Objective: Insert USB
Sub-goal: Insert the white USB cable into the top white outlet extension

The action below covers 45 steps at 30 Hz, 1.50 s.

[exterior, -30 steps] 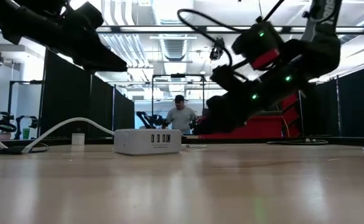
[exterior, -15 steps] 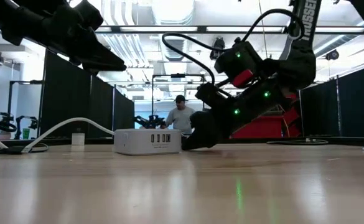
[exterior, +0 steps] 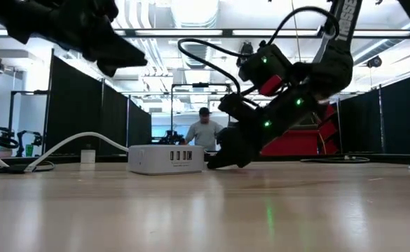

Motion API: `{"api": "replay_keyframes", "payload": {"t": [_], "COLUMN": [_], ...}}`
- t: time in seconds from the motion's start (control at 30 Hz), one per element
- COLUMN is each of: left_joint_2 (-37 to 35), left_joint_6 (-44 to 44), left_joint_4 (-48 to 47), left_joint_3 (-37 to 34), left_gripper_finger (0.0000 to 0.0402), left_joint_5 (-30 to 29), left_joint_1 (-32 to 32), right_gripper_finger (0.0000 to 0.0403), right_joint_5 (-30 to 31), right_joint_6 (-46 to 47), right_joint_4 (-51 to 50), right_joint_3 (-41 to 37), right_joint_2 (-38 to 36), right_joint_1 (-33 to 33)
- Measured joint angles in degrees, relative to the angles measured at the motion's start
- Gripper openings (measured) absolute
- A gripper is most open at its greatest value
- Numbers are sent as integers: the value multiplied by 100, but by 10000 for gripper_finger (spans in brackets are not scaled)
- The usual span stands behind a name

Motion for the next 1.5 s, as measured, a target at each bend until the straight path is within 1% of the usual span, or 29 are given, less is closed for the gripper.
{"api": "replay_keyframes", "payload": {"t": [0.1, 0.23, 0.37, 0.47, 0.57, 0.7, 0.83, 0.93, 1.03, 1.13, 1.27, 1.37, 1.5], "left_joint_2": [9, 174, 648, 1099, 1528, 1947, 2317, 2539, 2753, 2965, 3244, 3366, 3370], "left_joint_6": [-5, 50, 257, 435, 542, 650, 735, 732, 705, 707, 914, 1084, 1464], "left_joint_4": [127, 721, 1337, 1881, 2222, 2279, 2245, 2212, 2100, 1917, 1564, 1206, 773], "left_joint_3": [35, -57, -59, -59, -13, 243, 523, 696, 887, 1078, 1293, 1423, 1676], "left_gripper_finger": [125, 126, 120, 115, 110, 109, 121, 138, 165, 195, 230, 247, 258], "left_joint_5": [93, 128, 135, 137, 137, 137, 159, 155, 14, -250, -703, -969, -1050], "left_joint_1": [-3, -4, -4, -4, -3, -4, -13, -13, -13, -13, -13, -20, -22], "right_gripper_finger": [5, 5, 5, 5, 5, 5, 5, 5, 5, 5, 5, 5, 5], "right_joint_5": [8, 4, -38, -53, -64, -61, -27, 13, 187, 312, 300, 290, 268], "right_joint_6": [-309, -607, -768, -803, -820, -764, -735, -714, -711, -725, -830, -863, -804], "right_joint_4": [-665, -1313, -1682, -1853, -2022, -2169, -2155, -2164, -2164, -2210, -2216, -2280, -2372], "right_joint_3": [-4, -1, -4, -3, -3, -4, -5, -5, -5, -5, -5, -5, -5], "right_joint_2": [-702, -1680, -2474, -2841, -3001, -3032, -3014, -3014, -3014, -3014, -3014, -3014, -3014], "right_joint_1": [0, 5, 47, 108, 194, 297, 340, 341, 341, 341, 351, 367, 380]}}
